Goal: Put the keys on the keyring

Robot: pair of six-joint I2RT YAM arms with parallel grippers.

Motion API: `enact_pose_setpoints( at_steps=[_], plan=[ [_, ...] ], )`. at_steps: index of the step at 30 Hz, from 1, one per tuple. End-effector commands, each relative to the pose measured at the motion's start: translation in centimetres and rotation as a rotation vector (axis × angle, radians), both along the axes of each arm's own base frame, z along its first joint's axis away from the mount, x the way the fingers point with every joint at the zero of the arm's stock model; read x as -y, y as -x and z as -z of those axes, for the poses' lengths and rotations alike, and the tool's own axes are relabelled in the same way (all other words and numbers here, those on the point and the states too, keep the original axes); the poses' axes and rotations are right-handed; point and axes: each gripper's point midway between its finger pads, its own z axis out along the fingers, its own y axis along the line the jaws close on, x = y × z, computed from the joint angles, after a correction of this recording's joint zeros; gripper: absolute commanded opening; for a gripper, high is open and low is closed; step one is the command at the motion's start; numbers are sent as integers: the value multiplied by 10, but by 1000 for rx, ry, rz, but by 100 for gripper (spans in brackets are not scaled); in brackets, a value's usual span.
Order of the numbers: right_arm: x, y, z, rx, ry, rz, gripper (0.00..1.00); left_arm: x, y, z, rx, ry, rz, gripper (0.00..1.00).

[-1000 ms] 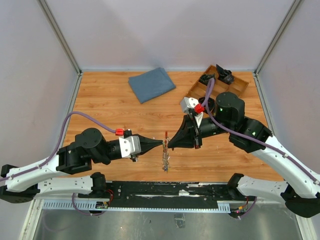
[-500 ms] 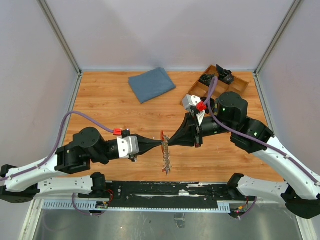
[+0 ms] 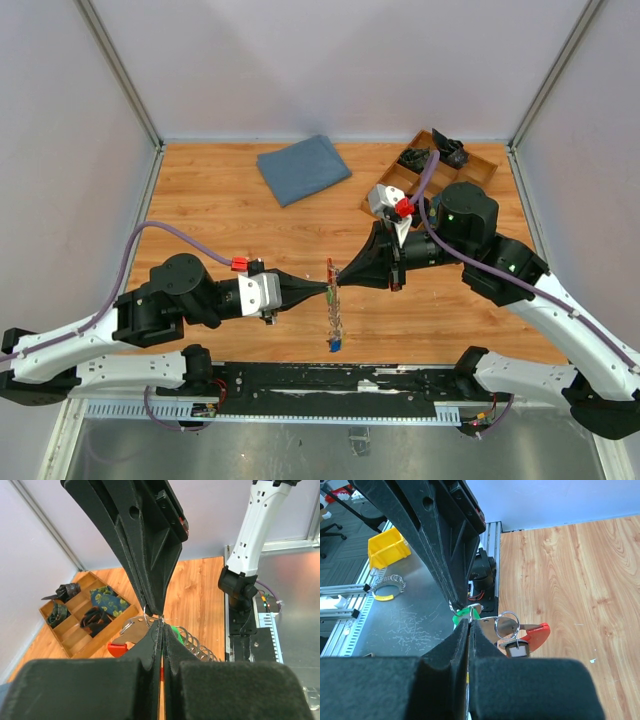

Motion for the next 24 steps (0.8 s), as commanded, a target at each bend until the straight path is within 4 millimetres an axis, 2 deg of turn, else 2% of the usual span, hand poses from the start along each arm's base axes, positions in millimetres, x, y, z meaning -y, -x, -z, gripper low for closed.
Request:
enact_pose_setpoints(
  at_steps=[1, 8, 12, 24],
  plan=[
    [3, 2, -17, 45, -66, -6, 1, -2, 0, -13, 16, 25, 2, 0],
    [15, -3, -15, 95, -28, 57, 1, -6, -3, -15, 15, 36, -23, 0],
    [19, 2, -14, 107, -13, 40, 1, -7, -6, -16, 14, 38, -38, 0],
    [11, 15, -17, 67, -43, -72, 1, -3, -9, -13, 11, 32, -51, 0]
  ],
)
